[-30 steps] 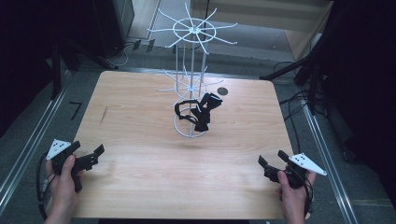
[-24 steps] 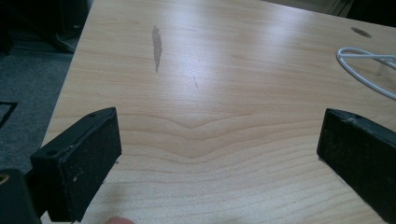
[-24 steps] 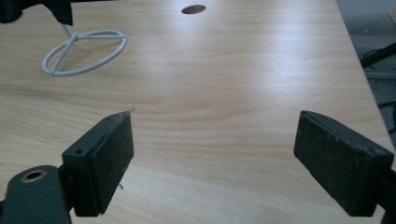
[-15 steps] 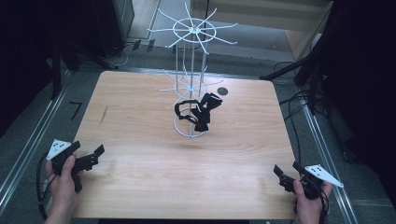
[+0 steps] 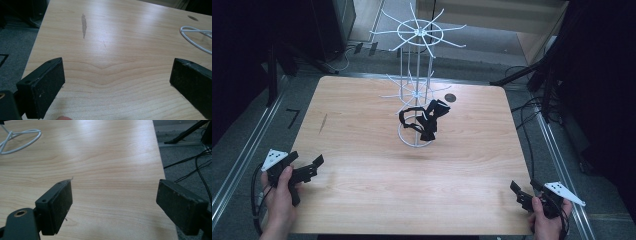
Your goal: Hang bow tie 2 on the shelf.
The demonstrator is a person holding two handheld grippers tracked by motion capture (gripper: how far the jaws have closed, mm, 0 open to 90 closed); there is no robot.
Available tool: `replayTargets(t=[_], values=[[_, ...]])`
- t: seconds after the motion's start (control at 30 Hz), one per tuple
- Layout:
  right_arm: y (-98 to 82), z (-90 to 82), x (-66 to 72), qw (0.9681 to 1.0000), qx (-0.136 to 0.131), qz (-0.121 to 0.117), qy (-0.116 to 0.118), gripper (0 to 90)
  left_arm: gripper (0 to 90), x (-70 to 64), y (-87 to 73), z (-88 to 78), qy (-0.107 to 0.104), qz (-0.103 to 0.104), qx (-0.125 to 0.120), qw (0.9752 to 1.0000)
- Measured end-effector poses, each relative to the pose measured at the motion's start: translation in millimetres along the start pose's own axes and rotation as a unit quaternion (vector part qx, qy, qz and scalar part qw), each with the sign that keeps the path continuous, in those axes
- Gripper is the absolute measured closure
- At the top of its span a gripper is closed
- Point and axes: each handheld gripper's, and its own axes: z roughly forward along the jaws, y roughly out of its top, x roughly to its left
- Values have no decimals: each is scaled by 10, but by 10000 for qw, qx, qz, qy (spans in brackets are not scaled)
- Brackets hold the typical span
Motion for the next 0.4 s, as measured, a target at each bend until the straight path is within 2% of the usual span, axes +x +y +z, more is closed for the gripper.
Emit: replayTargets(t=[0.23,0.4], values=[[9,24,1,9999,21,140,15,140,2,-12,1,12,-9,-3,1,10000],[11,62,72,9999,146,80,-22,138,2,-10,2,12,-11,-3,20,10000]])
